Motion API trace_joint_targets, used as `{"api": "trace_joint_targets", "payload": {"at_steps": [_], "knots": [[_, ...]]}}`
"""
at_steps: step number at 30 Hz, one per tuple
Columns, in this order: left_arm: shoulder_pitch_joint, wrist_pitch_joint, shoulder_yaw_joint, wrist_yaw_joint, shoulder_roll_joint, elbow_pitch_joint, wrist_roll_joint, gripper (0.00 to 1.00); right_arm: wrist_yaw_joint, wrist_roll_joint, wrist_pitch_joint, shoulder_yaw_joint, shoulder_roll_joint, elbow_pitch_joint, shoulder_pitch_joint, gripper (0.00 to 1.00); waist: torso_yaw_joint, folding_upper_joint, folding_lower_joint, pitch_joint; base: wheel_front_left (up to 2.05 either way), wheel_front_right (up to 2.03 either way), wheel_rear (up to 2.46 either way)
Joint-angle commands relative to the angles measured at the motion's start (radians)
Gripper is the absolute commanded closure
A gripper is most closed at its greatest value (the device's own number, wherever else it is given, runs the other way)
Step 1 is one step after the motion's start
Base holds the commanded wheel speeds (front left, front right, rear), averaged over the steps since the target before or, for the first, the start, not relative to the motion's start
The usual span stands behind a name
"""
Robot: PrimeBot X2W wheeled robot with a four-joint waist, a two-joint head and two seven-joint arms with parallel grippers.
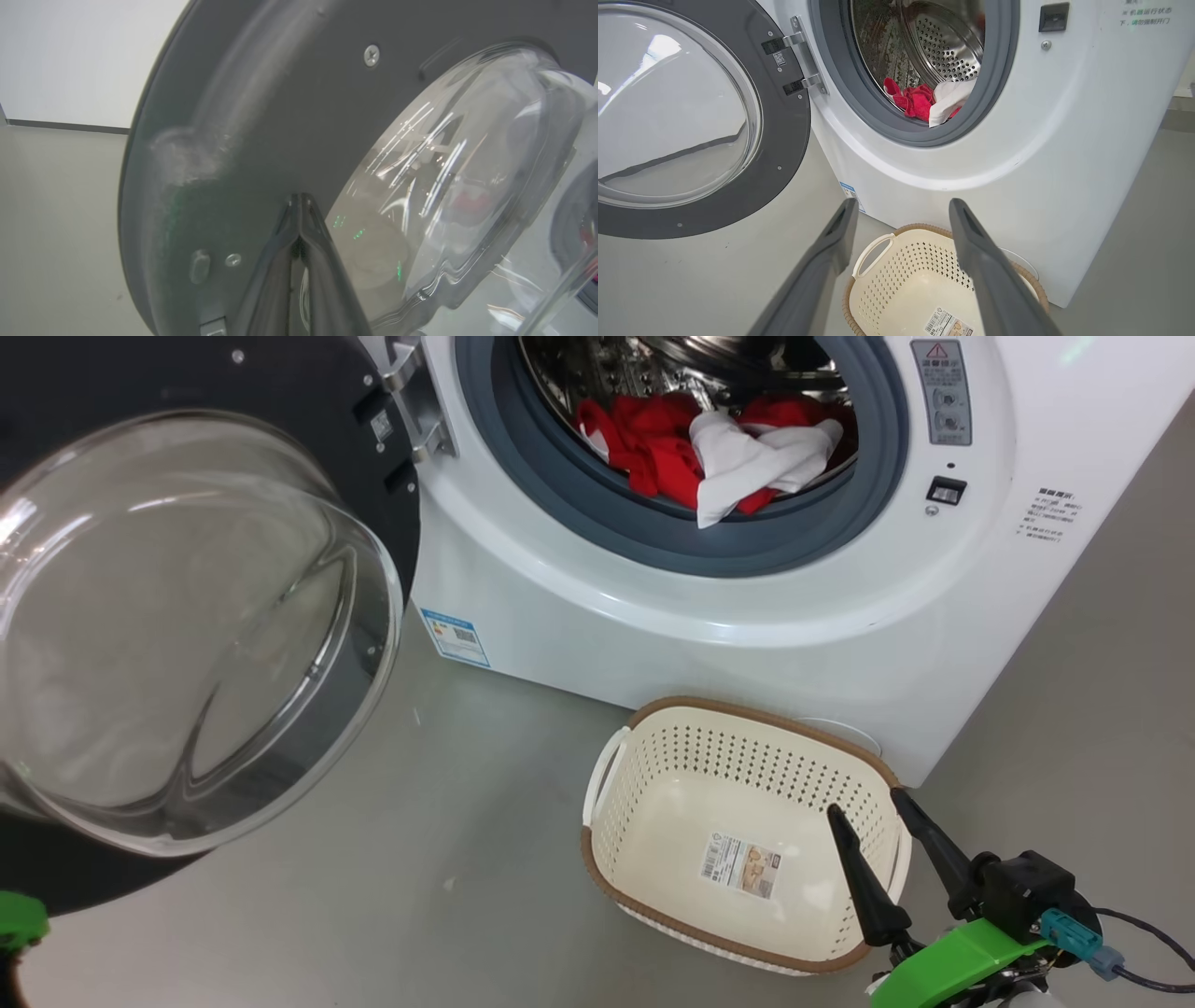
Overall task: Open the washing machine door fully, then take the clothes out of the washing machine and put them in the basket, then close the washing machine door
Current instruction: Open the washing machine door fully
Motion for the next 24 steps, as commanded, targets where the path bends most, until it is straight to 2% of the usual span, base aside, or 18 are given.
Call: {"api": "trace_joint_targets", "payload": {"at_steps": [1,12,14,16,18,19,21,22,23,24], "knots": [[0.02,-0.005,0.011,0.002,0.045,-0.036,0.005,1.0,0.006,-0.001,-0.009,0.023,0.0,-0.021,-0.014,0.0,-0.003,0.0,0.0,-0.015,0.0,0.0,0.0],[0.157,-0.005,-0.083,0.002,-0.003,-0.158,-0.011,1.0,0.006,0.013,-0.009,0.023,0.007,-0.025,0.011,0.0,-0.019,0.0,0.0,-0.067,0.0,0.0,0.0],[0.168,-0.005,-0.092,0.002,-0.006,-0.168,-0.013,0.97,0.006,0.015,-0.009,0.022,0.008,-0.026,0.013,0.0,-0.021,0.0,0.0,-0.069,0.0,0.0,0.0],[0.188,-0.005,-0.116,0.002,-0.014,-0.188,-0.022,0.89,0.006,0.017,-0.009,0.02,0.008,-0.027,0.017,0.0,-0.024,0.0,0.0,-0.077,0.0,0.0,0.0],[0.212,-0.005,-0.147,0.002,-0.022,-0.21,-0.034,0.76,0.006,0.019,-0.009,0.016,0.009,-0.03,0.024,0.0,-0.027,0.0,0.0,-0.086,0.0,0.0,0.0],[0.223,-0.005,-0.16,0.002,-0.023,-0.217,-0.038,0.64,0.006,0.02,-0.009,0.015,0.01,-0.031,0.029,0.0,-0.029,0.0,0.0,-0.091,0.0,0.0,0.0],[0.241,-0.005,-0.179,0.002,-0.028,-0.234,-0.058,0.51,0.006,0.022,-0.009,0.01,0.011,-0.036,0.037,0.0,-0.033,0.0,0.0,-0.096,0.0,0.0,0.0],[0.251,-0.005,-0.187,0.002,-0.029,-0.241,-0.064,0.32,0.006,0.023,-0.009,0.007,0.011,-0.038,0.041,0.0,-0.035,0.0,0.0,-0.099,0.0,0.0,0.0],[0.26,-0.005,-0.196,0.002,-0.032,-0.249,-0.071,0.07,0.006,0.023,-0.009,0.005,0.012,-0.04,0.045,0.0,-0.038,0.0,0.0,-0.1,0.0,0.0,0.0],[0.269,-0.005,-0.209,0.002,-0.034,-0.256,-0.079,0.0,0.006,0.024,-0.009,0.003,0.012,-0.042,0.046,0.0,-0.044,0.0,0.0,-0.098,0.0,0.0,0.0]]}}
